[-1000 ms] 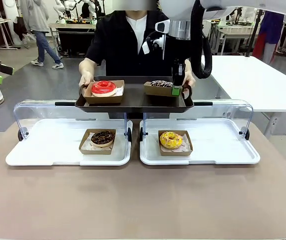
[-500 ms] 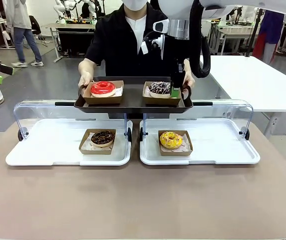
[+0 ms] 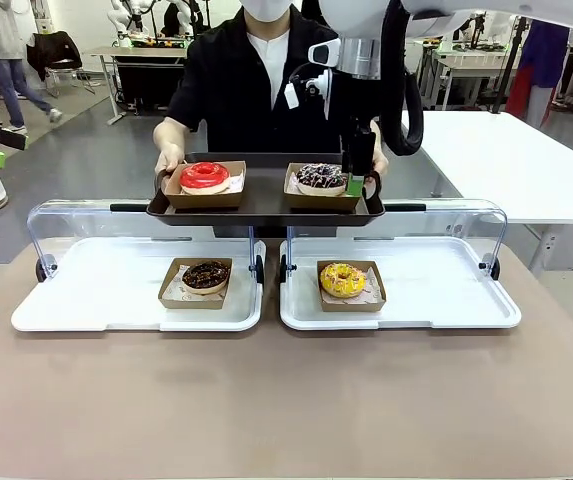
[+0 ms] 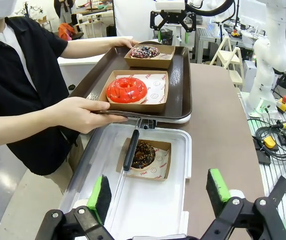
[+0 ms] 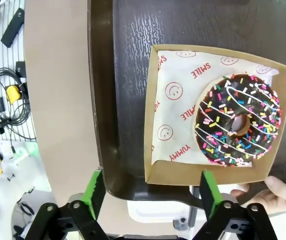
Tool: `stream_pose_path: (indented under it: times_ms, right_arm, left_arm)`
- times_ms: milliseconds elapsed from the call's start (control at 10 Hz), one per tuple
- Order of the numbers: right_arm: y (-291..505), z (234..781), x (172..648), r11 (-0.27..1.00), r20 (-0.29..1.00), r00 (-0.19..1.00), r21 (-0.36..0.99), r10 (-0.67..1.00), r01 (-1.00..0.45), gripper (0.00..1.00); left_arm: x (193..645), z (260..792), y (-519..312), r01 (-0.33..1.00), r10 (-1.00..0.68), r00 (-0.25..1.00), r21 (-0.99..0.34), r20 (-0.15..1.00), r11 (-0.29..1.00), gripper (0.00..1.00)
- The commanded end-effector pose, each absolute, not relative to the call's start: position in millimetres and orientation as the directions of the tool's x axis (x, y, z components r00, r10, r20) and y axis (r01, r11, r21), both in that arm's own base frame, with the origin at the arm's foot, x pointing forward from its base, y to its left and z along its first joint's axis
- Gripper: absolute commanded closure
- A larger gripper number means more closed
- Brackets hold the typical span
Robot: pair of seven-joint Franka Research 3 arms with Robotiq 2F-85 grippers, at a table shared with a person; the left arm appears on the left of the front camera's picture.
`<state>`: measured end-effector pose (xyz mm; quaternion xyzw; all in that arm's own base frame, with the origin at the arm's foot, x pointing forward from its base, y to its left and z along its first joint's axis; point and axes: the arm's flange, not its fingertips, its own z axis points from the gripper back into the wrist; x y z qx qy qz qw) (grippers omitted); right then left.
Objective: Provide the desired donut to the person.
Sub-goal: Place the picked Paper togo box onto the Handle tray extended by the person.
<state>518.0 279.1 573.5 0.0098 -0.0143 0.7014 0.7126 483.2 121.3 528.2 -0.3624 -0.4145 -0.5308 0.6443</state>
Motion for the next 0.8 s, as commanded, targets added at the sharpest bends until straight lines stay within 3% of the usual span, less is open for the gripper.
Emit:
stream_pose_path:
  times_ms: [0,400,700]
  right_arm:
    - [275.9,577.9,519.9,-0.015,0.048,-0.013,0.033,0.999,-0.999,0.03]
    - [242.8,598.0,502.9,-0.068,0.138,-0.051,0.115,0.989,-0.991,0.0]
    - [188.7,652.1,473.0,-0.08,0.243,-0.057,0.085,0.968,-0.993,0.0]
  left_arm:
    - [482.6,529.3,122.1,0.984,-0.374,0.088,-0.022,0.923,0.178,0.0]
    - [482.6,529.3,122.1,0.984,-0.374,0.088,-0.022,0.923,0.178,0.0]
    - [482.6,529.3,122.1,0.984,-0.374,0.088,-0.022,0.923,0.178,0.0]
